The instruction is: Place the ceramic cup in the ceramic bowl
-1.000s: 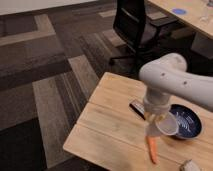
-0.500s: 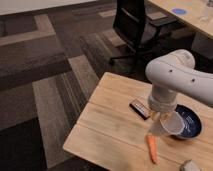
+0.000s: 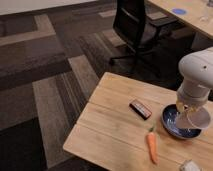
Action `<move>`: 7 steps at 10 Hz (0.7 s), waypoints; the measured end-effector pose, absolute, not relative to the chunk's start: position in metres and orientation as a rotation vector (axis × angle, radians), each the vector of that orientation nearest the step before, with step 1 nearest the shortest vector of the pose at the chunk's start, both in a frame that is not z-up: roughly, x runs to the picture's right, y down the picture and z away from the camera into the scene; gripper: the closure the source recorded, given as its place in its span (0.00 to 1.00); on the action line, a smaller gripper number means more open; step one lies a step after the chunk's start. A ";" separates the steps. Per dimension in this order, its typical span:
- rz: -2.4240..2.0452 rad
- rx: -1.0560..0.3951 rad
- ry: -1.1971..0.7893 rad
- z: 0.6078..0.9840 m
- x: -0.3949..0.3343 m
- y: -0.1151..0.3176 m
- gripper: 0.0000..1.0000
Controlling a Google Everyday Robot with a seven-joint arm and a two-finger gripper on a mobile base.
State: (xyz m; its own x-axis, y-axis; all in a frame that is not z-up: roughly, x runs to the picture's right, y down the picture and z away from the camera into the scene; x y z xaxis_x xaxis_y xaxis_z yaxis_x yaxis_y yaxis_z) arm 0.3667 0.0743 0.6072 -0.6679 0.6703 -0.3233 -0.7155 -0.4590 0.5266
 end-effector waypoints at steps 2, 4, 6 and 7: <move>2.190 -0.094 0.821 0.634 0.401 0.063 0.98; 2.203 -0.116 0.833 0.652 0.413 0.062 0.98; 2.186 -0.171 0.885 0.680 0.416 0.072 0.98; 2.156 -0.183 0.927 0.697 0.416 0.076 0.98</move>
